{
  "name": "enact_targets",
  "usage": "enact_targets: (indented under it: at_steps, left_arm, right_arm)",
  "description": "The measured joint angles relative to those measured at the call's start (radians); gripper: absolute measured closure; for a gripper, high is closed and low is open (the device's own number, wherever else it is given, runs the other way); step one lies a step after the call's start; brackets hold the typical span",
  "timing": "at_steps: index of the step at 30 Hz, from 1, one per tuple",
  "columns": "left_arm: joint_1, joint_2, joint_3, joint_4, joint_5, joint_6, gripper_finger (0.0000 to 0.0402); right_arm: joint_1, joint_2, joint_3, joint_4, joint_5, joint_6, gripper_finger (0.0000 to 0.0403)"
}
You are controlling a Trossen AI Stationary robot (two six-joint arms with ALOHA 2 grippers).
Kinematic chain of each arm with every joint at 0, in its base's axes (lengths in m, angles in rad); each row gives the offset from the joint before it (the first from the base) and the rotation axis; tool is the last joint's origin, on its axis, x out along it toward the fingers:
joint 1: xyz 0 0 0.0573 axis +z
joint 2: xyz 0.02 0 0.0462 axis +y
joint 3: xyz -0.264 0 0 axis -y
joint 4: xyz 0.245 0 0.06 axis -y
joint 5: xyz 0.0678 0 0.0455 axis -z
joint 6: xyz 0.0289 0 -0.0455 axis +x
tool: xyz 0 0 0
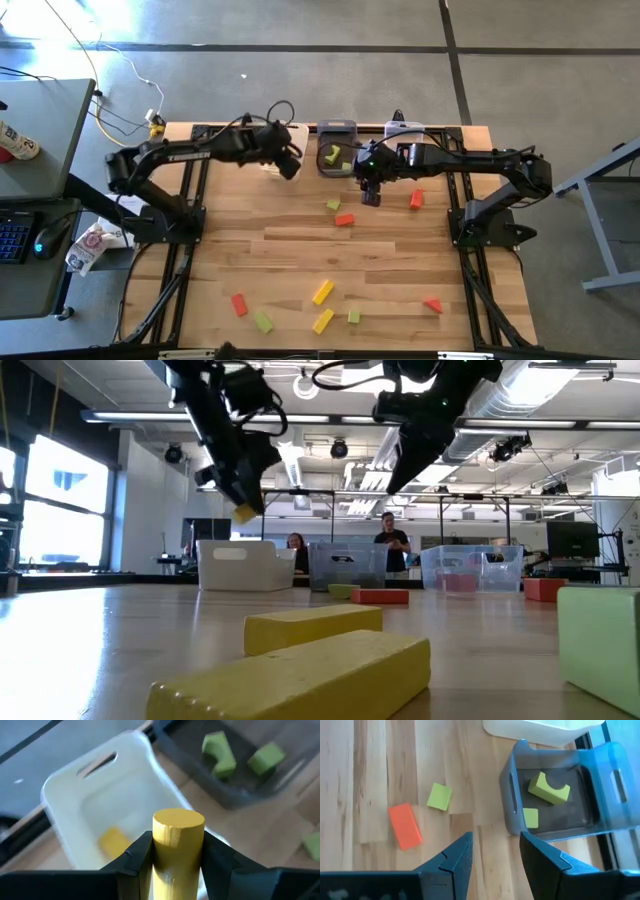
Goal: Sort & place blocks by color
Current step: Put the yellow block into the white bin
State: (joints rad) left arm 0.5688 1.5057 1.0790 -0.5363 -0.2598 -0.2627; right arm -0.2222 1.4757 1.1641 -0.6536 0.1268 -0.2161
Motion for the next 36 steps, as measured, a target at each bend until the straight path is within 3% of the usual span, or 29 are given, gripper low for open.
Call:
enact_targets:
  at_steps: [6, 13, 22, 28, 36]
  left_arm:
    - [0.127, 0.078, 0.001, 0.091, 0.184, 0.093, 0.0294]
    - [0.219, 0.104, 0.007, 0.075, 0.329, 0.075, 0.0291]
    - [0.224, 0.104, 0.007, 0.022, 0.318, 0.091, 0.0289]
    - [0.224, 0.104, 0.007, -0.016, 0.247, 0.091, 0.0288]
    - [0.223, 0.105, 0.007, -0.018, 0.215, 0.129, 0.0251]
  right_arm:
    - [0.000, 0.000, 0.000, -0.018, 0.001, -0.003, 0.0254]
    - [0.000, 0.000, 0.000, -0.142, -0.029, 0.190, 0.0254]
    - [0.047, 0.000, 0.000, -0.264, -0.057, 0.375, 0.0254]
    - [0.122, 0.000, 0.000, -0.305, -0.087, 0.533, 0.0254]
    - [0.254, 0.000, 0.000, -0.326, -0.146, 0.717, 0.0254]
